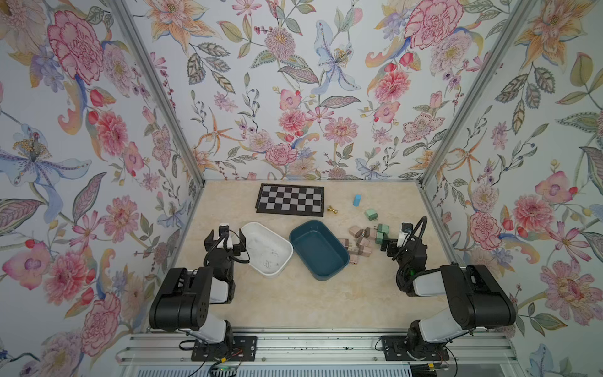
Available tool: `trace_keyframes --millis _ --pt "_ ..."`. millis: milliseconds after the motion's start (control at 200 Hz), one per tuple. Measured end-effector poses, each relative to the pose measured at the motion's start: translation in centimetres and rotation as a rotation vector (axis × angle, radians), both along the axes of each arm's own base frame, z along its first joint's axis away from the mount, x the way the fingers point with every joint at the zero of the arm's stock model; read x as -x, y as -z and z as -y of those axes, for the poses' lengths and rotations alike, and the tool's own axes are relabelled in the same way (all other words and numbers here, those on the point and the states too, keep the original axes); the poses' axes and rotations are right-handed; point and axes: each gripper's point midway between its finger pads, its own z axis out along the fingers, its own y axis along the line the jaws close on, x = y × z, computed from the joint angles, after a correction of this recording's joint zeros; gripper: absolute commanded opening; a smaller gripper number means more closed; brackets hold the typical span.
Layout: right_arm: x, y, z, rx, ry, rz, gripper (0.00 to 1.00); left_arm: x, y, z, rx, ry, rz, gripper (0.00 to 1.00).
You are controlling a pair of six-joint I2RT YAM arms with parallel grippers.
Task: Place the plugs by color into the storage box
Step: Adjust the storage box at the center of the board.
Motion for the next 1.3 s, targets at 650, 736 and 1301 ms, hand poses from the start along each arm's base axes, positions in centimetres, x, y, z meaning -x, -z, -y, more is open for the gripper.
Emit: trace_keyframes --millis 650,736,1301 --pt "-0.1 -0.1 0.2 -0.009 -0.010 0.004 1.00 0.0 0.0 0.3 -0.011 0.006 -0.002 0.99" --pt "-0.1 0.0 0.3 -0.012 -0.015 0.002 1.00 0.0 0.0 0.2 -0.011 -0.001 -0.002 0.99" --pt "-4.4 -4.8 -5.1 -0.037 -0.072 -0.225 1.00 -2.1 -14.2 -2.2 0.289 -0.238 0.037 0.99"
